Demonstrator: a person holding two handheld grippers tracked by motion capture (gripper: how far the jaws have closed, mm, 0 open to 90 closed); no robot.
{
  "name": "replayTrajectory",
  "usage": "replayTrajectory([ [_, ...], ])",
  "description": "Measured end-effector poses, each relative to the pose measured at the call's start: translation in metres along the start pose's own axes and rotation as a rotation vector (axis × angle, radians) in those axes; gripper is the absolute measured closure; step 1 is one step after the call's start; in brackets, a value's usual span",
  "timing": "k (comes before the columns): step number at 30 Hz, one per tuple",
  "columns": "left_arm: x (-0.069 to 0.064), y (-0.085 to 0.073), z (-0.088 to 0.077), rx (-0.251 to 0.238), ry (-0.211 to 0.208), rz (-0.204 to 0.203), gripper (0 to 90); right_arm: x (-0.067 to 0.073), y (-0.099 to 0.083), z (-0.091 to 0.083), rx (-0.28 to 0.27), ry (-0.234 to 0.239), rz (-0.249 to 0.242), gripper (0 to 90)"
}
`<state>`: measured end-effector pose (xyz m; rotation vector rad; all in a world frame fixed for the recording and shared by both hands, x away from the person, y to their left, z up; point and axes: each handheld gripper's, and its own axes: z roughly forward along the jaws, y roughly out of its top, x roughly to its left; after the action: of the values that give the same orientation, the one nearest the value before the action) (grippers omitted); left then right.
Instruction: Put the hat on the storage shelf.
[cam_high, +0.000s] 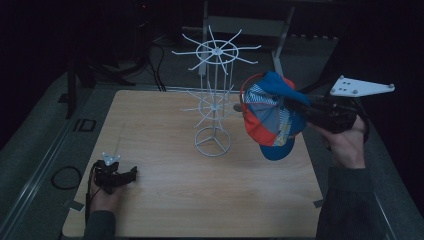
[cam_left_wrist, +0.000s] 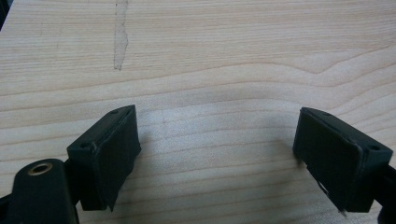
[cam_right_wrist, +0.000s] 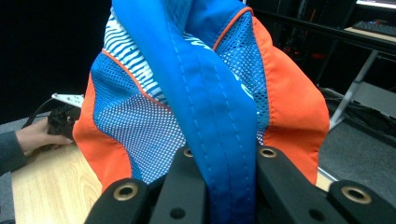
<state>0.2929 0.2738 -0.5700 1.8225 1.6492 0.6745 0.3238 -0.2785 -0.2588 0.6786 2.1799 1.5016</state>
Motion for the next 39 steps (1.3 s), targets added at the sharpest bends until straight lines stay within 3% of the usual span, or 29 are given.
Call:
replayTrajectory([
  [25,-0.001,0.001,0.001,0.000,-0.002,0.001,15.0,-0.006,0.012,-0.007,-0.048,-0.022,0.011,88.5],
  [39,-0.001,0.001,0.001,0.000,-0.005,0.003,15.0,-0.011,0.018,-0.015,-0.113,-0.047,0.042,88.5],
])
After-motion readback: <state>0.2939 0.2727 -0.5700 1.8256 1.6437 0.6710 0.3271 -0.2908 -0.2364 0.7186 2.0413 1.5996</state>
